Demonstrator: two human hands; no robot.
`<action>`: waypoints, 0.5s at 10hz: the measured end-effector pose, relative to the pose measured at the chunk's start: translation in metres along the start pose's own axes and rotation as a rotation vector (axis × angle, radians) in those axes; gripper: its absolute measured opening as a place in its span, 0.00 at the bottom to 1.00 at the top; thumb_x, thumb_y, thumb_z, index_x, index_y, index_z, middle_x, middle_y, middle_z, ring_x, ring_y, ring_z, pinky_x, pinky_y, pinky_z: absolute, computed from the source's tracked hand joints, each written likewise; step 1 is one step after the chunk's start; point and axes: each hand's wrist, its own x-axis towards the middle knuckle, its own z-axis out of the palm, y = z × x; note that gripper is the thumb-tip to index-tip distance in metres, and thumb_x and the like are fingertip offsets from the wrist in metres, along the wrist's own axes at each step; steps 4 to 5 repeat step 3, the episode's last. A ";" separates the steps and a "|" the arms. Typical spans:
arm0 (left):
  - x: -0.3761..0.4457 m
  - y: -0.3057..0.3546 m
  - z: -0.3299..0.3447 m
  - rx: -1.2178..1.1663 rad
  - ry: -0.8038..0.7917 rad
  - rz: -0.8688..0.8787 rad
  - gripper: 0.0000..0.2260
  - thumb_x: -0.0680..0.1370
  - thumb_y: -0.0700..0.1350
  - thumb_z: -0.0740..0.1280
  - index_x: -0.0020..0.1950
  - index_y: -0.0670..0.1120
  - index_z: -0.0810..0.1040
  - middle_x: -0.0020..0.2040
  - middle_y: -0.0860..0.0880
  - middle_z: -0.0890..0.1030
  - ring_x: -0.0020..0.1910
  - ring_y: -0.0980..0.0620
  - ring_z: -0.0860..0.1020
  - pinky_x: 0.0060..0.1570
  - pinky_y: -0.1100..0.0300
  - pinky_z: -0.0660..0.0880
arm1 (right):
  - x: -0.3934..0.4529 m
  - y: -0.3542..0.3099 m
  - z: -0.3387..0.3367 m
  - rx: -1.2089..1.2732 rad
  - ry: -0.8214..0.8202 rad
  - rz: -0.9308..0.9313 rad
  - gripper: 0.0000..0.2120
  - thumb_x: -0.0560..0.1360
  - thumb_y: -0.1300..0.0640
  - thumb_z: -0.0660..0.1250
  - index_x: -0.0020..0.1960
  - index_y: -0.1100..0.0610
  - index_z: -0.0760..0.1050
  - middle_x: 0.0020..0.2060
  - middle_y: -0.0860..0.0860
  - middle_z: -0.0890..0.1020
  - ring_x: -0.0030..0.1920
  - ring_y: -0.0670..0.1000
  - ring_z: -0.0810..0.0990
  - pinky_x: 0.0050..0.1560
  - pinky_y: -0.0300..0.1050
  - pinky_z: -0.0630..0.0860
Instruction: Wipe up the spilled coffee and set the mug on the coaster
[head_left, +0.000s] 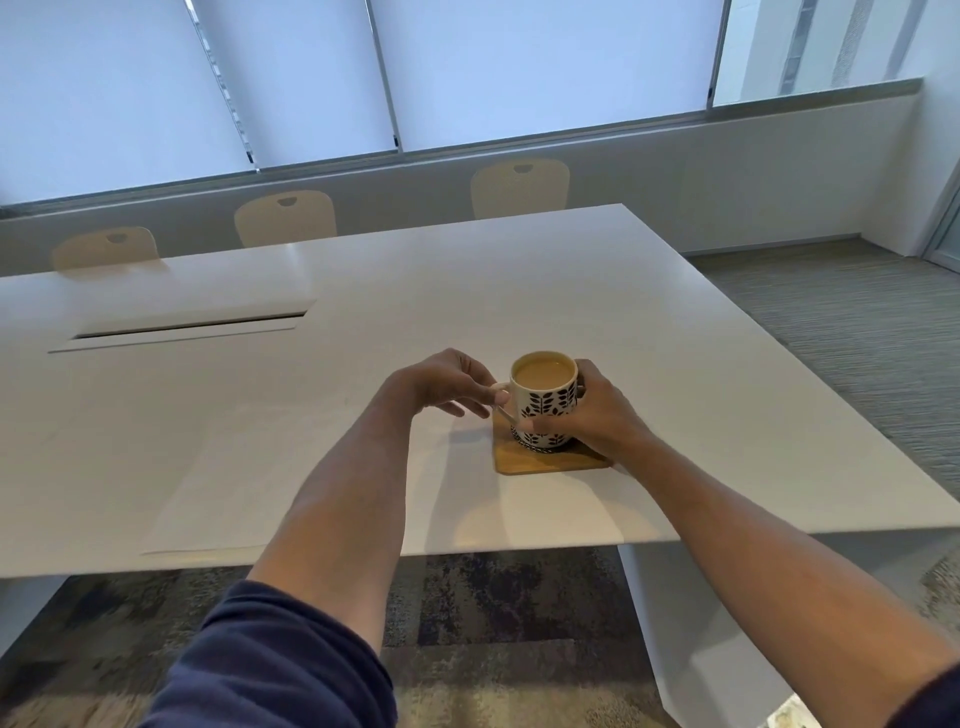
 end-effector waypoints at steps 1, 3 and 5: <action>-0.002 -0.001 -0.007 0.039 -0.014 -0.024 0.12 0.76 0.43 0.76 0.58 0.42 0.85 0.50 0.49 0.88 0.52 0.52 0.86 0.54 0.54 0.78 | 0.011 0.007 -0.019 -0.004 -0.140 0.013 0.56 0.52 0.42 0.87 0.75 0.47 0.64 0.63 0.44 0.77 0.65 0.48 0.75 0.66 0.55 0.76; 0.002 -0.005 -0.012 0.000 0.279 -0.017 0.13 0.75 0.35 0.62 0.52 0.39 0.86 0.56 0.42 0.86 0.54 0.44 0.83 0.53 0.53 0.76 | 0.030 0.009 -0.058 -0.199 -0.271 0.031 0.50 0.71 0.66 0.76 0.83 0.55 0.50 0.78 0.52 0.64 0.76 0.51 0.64 0.72 0.49 0.65; 0.002 -0.005 -0.012 0.000 0.279 -0.017 0.13 0.75 0.35 0.62 0.52 0.39 0.86 0.56 0.42 0.86 0.54 0.44 0.83 0.53 0.53 0.76 | 0.030 0.009 -0.058 -0.199 -0.271 0.031 0.50 0.71 0.66 0.76 0.83 0.55 0.50 0.78 0.52 0.64 0.76 0.51 0.64 0.72 0.49 0.65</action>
